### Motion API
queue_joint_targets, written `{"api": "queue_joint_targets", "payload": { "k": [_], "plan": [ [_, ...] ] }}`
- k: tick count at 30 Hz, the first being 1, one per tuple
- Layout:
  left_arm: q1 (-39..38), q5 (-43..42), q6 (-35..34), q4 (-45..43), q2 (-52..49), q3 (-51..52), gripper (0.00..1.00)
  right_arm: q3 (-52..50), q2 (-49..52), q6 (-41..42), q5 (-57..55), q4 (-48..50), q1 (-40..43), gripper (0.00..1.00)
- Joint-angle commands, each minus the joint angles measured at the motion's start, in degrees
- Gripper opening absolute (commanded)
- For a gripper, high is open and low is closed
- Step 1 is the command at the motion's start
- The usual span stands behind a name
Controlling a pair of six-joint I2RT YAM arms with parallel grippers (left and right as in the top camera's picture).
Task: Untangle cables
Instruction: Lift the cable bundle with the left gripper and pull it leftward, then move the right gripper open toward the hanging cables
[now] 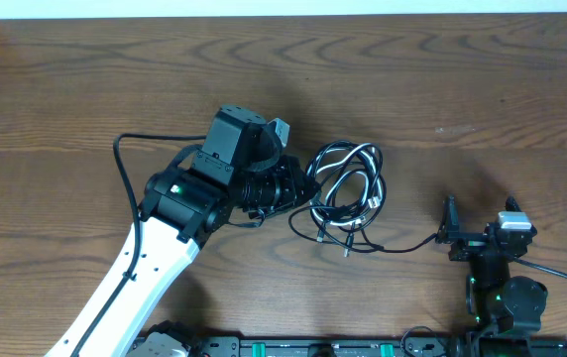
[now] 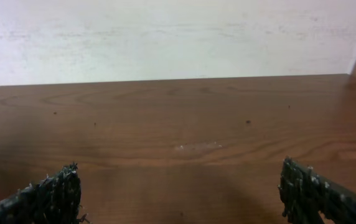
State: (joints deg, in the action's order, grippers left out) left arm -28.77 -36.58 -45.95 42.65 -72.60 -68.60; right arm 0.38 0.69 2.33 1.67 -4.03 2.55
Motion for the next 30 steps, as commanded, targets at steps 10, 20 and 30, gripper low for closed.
{"api": "queue_joint_targets", "payload": {
  "k": [10, 20, 30],
  "plan": [
    [-0.02, -3.5, -2.14, 0.87, 0.59, 0.02, 0.07, -0.07, -0.39, -0.7, -0.2, -0.26, -0.35, 0.99],
    [-0.02, 1.36, -2.16, 1.03, 0.59, 0.02, 0.08, -0.07, -0.39, 6.29, 8.35, 0.44, -0.35, 0.99],
    [-0.02, 16.65, -2.03, 1.03, 0.33, 0.02, 0.08, -0.07, -0.37, 50.45, 40.15, 1.4, -0.39, 0.99]
  ]
}}
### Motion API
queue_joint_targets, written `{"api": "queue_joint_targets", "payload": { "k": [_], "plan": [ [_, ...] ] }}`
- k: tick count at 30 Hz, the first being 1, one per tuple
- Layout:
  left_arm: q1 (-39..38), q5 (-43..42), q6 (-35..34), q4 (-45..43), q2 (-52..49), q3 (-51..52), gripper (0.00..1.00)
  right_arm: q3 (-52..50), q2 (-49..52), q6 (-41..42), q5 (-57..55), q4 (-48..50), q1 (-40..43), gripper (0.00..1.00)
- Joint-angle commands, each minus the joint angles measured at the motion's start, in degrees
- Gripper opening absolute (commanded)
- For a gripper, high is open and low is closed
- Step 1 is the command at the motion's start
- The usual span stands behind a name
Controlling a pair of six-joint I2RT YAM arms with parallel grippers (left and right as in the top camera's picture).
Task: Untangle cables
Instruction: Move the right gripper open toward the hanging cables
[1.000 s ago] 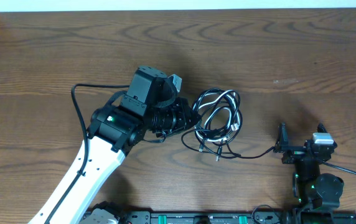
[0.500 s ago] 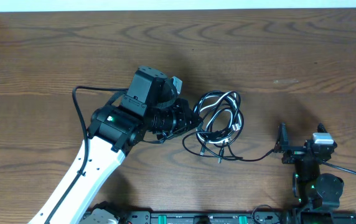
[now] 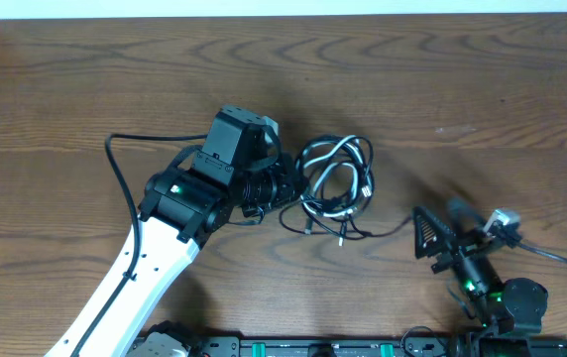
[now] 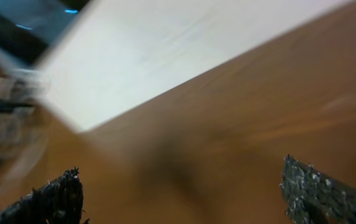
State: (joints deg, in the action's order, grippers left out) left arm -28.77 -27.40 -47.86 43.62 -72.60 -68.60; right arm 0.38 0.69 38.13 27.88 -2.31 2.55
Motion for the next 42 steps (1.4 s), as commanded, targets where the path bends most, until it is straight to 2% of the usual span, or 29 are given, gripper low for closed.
{"api": "queue_joint_targets", "payload": {
  "k": [1, 4, 8, 11, 16, 22, 27, 31, 34, 37, 42],
  "plan": [
    [-0.04, 9.03, 0.68, 0.04, 0.26, 0.02, 0.07, -0.07, -0.37, 14.82, 15.15, -0.31, -0.39, 0.99],
    [-0.02, 10.54, 4.35, 0.02, 0.15, 0.02, 0.07, -0.07, -0.37, 17.27, 14.03, -0.2, -0.39, 0.99],
    [-0.09, 10.54, 11.56, 0.59, -0.07, 0.02, 0.08, -0.07, -0.37, 19.02, 7.08, 2.78, -0.39, 0.99],
    [-0.09, 10.56, 15.91, 1.36, -0.07, 0.02, 0.07, -0.07, -0.35, 14.73, 5.4, 6.01, -0.39, 0.99],
    [-0.09, 10.56, 22.21, 1.38, -0.11, 0.04, 0.08, 1.29, 0.02, 11.91, 7.56, 5.66, -0.39, 0.99],
    [-0.09, 10.54, 29.86, 2.89, -0.13, 0.04, 0.07, 7.78, 4.22, 10.6, 9.92, 0.5, -0.39, 0.99],
    [-0.09, 9.38, 30.25, 3.13, -0.13, 0.04, 0.08, 17.94, 12.39, 8.0, 13.31, -9.49, -0.39, 0.99],
    [-0.09, 2.45, 30.27, 2.75, -0.13, 0.04, 0.08, 23.17, 18.91, 5.84, 23.52, -9.97, -0.39, 0.99],
    [-0.09, -5.27, 30.29, 2.6, -0.13, 0.04, 0.07, 23.87, 21.64, 5.49, 28.52, -6.49, -0.39, 0.99],
    [-0.09, -11.91, 30.53, 2.62, -0.13, 0.04, 0.08, 23.87, 22.75, 5.51, 26.91, -5.6, -0.39, 0.8],
    [-0.09, -18.71, 34.86, 2.64, -0.13, 0.04, 0.07, 23.85, 23.32, 5.46, 23.23, -5.64, -0.39, 0.75]
  ]
}}
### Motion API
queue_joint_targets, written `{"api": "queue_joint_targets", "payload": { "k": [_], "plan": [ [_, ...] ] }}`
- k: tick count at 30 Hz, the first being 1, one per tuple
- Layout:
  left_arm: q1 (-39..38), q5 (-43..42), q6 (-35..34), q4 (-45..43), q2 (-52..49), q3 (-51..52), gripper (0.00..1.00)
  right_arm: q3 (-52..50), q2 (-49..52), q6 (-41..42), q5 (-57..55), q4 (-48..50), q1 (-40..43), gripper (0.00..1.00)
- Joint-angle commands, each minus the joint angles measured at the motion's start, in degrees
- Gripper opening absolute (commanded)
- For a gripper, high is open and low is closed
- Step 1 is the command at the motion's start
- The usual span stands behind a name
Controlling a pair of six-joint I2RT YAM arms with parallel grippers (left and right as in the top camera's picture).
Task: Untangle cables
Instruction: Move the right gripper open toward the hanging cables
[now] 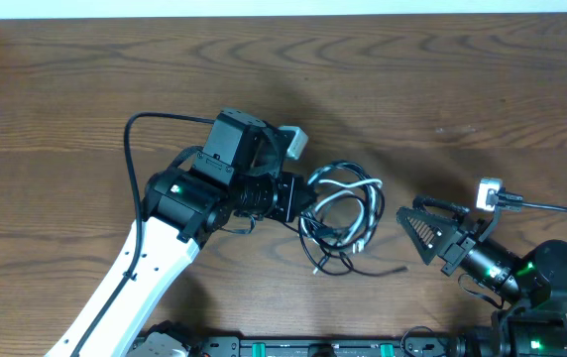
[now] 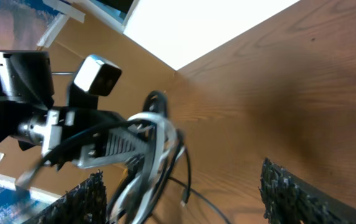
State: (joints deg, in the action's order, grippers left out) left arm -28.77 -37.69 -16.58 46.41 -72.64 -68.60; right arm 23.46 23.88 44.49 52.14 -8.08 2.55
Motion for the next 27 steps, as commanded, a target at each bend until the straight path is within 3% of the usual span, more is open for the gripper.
{"api": "queue_joint_targets", "payload": {
  "k": [1, 12, 27],
  "plan": [
    [-0.09, -8.37, 3.69, -0.17, -0.09, 0.04, 0.08, 0.76, 0.13, -0.9, -1.7, 0.17, -0.39, 0.75],
    [-0.09, -9.9, 3.67, 0.09, -0.13, 0.04, 0.07, 0.76, 0.13, -0.17, -1.36, 0.63, -0.39, 0.56],
    [-0.09, -9.92, 3.63, 0.04, -0.35, 0.04, 0.08, 0.76, 0.15, 1.11, -0.15, 3.54, -0.39, 0.53]
  ]
}}
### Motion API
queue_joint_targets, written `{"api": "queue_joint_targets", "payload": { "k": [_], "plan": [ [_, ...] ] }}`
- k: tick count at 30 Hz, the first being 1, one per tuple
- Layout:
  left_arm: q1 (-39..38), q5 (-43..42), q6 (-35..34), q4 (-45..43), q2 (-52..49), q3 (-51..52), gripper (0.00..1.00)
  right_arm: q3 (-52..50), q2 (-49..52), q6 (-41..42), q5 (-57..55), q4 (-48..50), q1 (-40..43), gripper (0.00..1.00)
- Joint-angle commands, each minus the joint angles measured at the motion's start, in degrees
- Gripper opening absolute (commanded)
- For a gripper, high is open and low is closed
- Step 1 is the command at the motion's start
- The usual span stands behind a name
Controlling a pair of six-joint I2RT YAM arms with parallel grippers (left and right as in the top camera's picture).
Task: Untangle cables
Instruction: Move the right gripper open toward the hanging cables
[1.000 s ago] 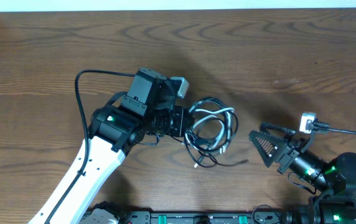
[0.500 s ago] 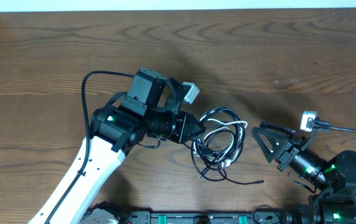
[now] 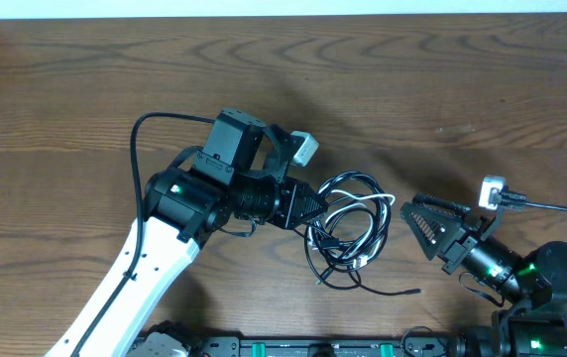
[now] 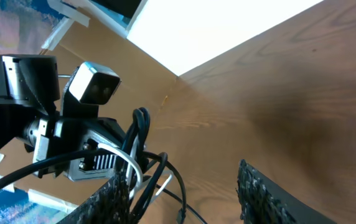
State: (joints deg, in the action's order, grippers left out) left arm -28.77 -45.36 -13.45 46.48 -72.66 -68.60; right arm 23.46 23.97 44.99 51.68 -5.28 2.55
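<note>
A tangle of black and white cables (image 3: pixel 350 226) hangs at the table's middle front. My left gripper (image 3: pixel 306 205) is shut on the tangle's left side and points right. From the right, my right gripper (image 3: pixel 422 230) faces the tangle, open, with its tips just short of the loops. In the right wrist view the cables (image 4: pixel 142 155) cross in front of the gripper's left finger. The right gripper (image 4: pixel 187 199) has nothing between its fingers (image 4: pixel 265 199). One loose black cable end (image 3: pixel 407 293) trails toward the front edge.
The wooden table (image 3: pixel 442 89) stretches behind both arms. The left arm's own black lead (image 3: pixel 140 134) loops out to the left. A black rail (image 3: pixel 313 347) runs along the front edge. The right arm's base (image 3: pixel 546 273) sits at the front right.
The left gripper has carried the tangle a little to the right, closer to the right gripper. The loops now reach the right gripper's left finger. The right gripper has barely moved.
At first the right gripper pointed at the far wall, away from the tangle, while the left gripper was at the tangle's left side. Then the right arm was swinging left. Later it faced the tangle, open. Now the left gripper holds the tangle nearer to it.
</note>
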Motion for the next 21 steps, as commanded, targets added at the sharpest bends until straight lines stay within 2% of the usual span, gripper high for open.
{"api": "queue_joint_targets", "payload": {
  "k": [1, 17, 21],
  "plan": [
    [-0.09, -2.25, 0.26, -0.02, -0.33, 0.04, 0.08, 0.76, 0.07, 0.61, 0.26, 1.2, -0.39, 0.53],
    [-0.09, -2.21, -1.84, -0.74, -0.33, 0.04, 0.08, 0.76, 0.07, 3.21, -0.72, 2.27, -0.42, 0.45],
    [-0.09, -2.25, -1.88, -0.9, -0.33, 0.04, 0.08, 0.76, 0.07, 3.93, -0.76, 2.56, -0.42, 0.47]
  ]
}}
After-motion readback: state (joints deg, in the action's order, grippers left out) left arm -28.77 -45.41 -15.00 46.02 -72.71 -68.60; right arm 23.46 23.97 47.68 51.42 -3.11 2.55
